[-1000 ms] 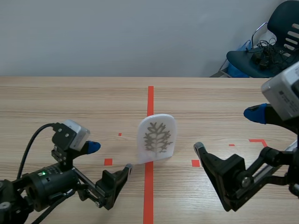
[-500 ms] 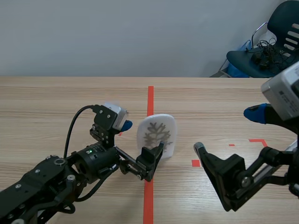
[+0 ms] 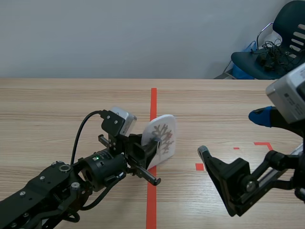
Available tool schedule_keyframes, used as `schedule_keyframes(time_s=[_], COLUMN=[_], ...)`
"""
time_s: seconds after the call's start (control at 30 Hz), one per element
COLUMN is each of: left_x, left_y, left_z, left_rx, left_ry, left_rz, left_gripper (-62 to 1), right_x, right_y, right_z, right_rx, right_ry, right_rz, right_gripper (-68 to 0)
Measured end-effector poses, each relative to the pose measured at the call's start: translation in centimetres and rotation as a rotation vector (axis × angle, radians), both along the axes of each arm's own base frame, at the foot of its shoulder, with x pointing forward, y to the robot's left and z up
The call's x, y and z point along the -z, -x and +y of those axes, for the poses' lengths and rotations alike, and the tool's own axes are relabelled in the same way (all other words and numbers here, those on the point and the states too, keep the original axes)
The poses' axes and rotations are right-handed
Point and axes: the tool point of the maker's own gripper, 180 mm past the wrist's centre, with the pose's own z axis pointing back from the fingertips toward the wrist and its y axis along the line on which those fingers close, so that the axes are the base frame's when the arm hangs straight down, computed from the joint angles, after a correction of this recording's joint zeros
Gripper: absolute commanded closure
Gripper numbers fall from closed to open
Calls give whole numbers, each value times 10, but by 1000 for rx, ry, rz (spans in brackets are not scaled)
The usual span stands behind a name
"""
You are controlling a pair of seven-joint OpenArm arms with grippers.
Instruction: Do the leaf sorting experiment
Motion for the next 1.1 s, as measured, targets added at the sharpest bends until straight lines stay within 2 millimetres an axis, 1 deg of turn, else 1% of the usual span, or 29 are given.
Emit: schedule_keyframes(time_s=[0.1, 0.17, 0.27, 0.33, 0.4, 0.43, 0.5, 0.57, 0.63, 0.7, 0.77, 0.83, 0.93, 1.03, 1.1], left_x=[-3, -9, -31, -54, -75, -84, -95, -97, -100, -100, -99, -93, -76, -56, -47], left_y=[1, 2, -2, -10, -24, -32, -47, -60, -69, -73, -73, -71, -64, -55, -50], left_z=[-1, -3, 4, 18, 44, 60, 99, 145, 192, 233, 269, 295, 323, 342, 350], left_rx=[11, 32, 35, 9, -54, -93, -184, -311, -453, -565, -651, -698, -739, -772, -810], left_ry=[6, 11, 5, 7, 9, 3, -37, -99, -120, -156, -188, -201, -233, -260, -219], left_rz=[-4, -18, -83, -148, -183, -200, -230, -236, -232, -228, -218, -190, -141, -97, -63], left_gripper=[-85, -85, -85, -85, -85, -85, -85, -85, -85, -85, -85, -85, -85, -85, -85], right_x=[1, 1, 1, 1, 1, 1, 1, 1, 1, 1, 1, 1, 1, 1, 1], right_y=[0, 0, 0, 0, 0, 0, 0, 0, 0, 0, 0, 0, 0, 0, 0], right_z=[0, 0, 0, 0, 0, 0, 0, 0, 0, 0, 0, 0, 0, 0, 0], right_rx=[1, 1, 1, 1, 1, 1, 1, 1, 1, 1, 1, 1, 1, 1, 1], right_ry=[3, 3, 3, 3, 3, 3, 3, 3, 3, 3, 3, 3, 3, 3, 3], right_rz=[5, 5, 5, 5, 4, 5, 4, 5, 5, 5, 5, 5, 5, 5, 5], right_gripper=[-679, -679, -679, -679, -679, -679, -679, -679, -679, -679, -679, -679, -679, -679, -679])
